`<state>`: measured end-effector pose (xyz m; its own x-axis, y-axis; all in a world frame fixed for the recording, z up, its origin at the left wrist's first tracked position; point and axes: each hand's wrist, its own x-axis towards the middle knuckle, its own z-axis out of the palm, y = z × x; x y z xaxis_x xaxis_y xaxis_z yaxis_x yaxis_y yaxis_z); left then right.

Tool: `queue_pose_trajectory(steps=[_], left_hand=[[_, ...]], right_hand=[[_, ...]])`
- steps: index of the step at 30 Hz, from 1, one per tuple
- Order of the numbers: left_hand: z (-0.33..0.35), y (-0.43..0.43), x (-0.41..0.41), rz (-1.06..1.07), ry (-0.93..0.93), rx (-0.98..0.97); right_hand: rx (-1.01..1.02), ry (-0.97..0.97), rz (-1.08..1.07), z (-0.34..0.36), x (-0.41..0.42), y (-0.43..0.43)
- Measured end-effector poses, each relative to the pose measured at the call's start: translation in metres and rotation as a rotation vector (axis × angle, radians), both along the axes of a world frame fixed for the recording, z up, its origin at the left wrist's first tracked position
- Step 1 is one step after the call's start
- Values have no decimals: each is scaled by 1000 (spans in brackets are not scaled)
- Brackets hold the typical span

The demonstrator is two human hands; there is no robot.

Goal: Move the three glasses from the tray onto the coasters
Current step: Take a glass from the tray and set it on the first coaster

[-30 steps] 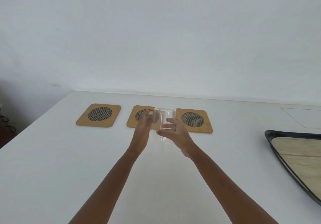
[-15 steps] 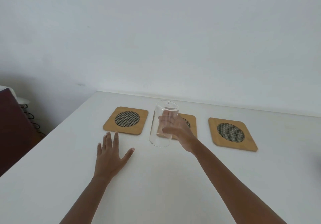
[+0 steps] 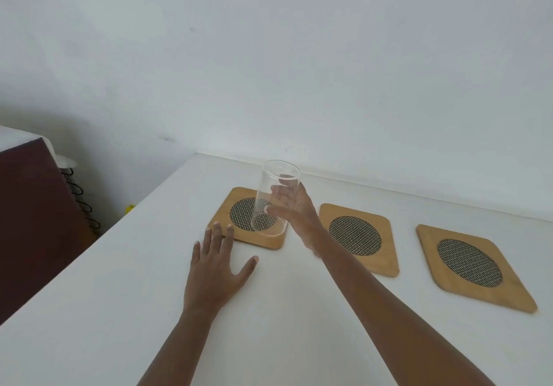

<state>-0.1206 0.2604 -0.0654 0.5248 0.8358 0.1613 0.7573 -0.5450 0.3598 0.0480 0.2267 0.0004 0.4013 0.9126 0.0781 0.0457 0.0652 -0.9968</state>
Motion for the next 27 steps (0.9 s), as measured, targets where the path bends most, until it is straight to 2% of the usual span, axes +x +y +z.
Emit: queue_pose_trajectory(steps=[9, 27], left_hand=[[-9, 5, 1, -4, -25, 15], [-8, 2, 0, -2, -82, 11]], right_hand=[[-28, -125, -33, -10, -1, 38], [-26, -169, -79, -23, -4, 57]])
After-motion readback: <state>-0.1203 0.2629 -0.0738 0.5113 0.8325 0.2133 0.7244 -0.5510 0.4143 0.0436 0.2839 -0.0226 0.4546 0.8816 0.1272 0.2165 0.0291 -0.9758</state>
